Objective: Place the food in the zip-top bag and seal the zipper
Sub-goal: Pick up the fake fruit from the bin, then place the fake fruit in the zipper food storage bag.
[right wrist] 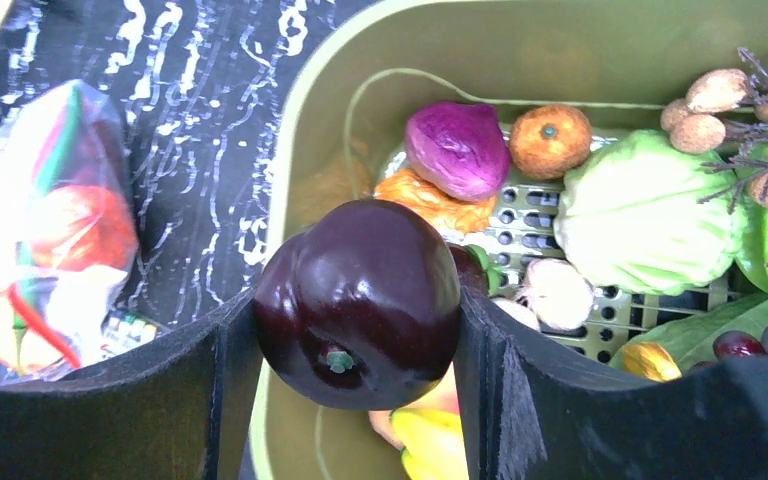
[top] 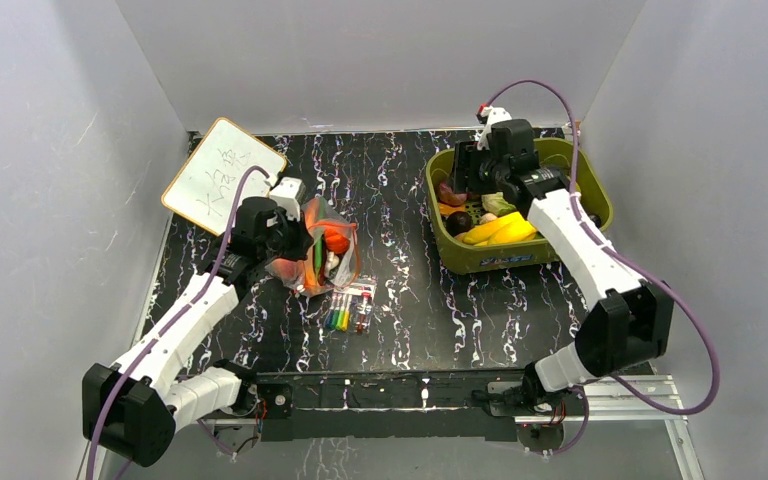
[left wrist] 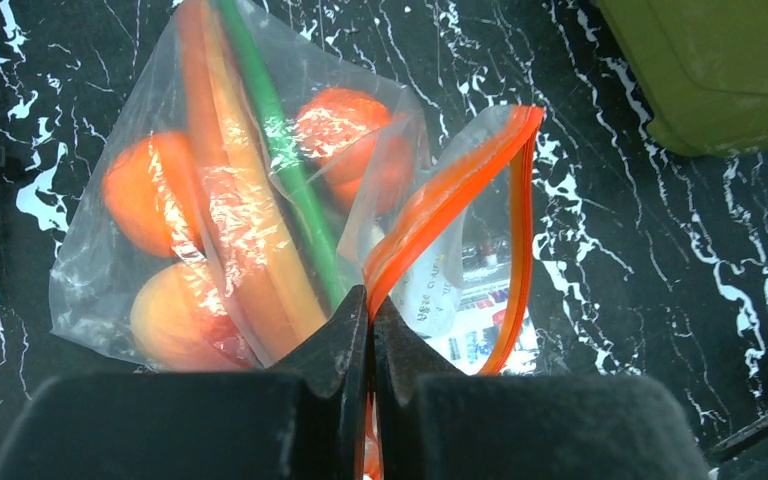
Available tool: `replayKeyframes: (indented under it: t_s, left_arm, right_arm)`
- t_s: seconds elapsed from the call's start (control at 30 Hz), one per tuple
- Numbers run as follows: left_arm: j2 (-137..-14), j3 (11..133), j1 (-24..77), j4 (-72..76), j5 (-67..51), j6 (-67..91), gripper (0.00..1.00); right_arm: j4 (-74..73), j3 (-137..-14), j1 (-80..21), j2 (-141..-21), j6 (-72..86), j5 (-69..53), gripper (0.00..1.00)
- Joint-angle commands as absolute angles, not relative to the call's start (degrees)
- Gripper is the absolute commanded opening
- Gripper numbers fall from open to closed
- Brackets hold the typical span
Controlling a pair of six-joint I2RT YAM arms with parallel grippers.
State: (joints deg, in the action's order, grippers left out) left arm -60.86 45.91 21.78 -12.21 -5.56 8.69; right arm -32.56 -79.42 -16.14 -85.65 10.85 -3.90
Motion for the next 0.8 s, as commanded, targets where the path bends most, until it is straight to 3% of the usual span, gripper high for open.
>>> replayKeyframes:
  t_s: [0.0, 0.5, 0.77]
  left_arm:
    - [-59.58, 49.19, 21.91, -12.46, -7.40, 11.60, 0.00]
    - [-61.82, 55.20, 21.89, -15.80, -8.64, 13.71, 0.00]
    - [-61.14, 57.01, 21.86, -17.52, -10.32, 14.26, 0.00]
  right_arm:
    - [-25.95, -77.25, -17.63, -79.65, 10.40, -9.59, 0.41]
    - [-9.36, -70.41, -37.90, -73.78, 2.73, -15.66, 0.45]
    - [-1.53, -67.15, -46.96, -76.54, -4.73, -19.30, 0.48]
